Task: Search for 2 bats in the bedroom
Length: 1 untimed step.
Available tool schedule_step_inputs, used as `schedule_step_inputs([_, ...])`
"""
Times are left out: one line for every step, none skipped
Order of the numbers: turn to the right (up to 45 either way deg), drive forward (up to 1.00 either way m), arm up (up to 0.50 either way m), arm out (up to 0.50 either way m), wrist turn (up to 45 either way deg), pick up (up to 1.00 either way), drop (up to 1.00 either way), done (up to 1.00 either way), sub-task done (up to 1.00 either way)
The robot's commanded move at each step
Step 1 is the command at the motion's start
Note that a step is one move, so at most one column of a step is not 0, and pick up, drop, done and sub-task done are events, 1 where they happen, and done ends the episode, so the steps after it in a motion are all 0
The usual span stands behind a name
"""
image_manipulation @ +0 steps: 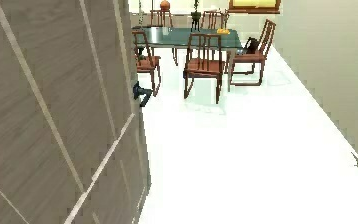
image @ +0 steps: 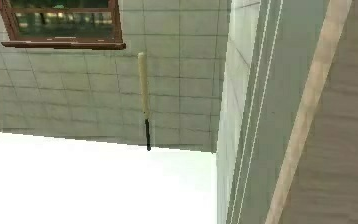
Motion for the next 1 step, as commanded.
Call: schedule_step_inputs([0.0, 0.30, 0.00, 0.00, 0.0, 0.00, 0.00, 0.00, 0.00])
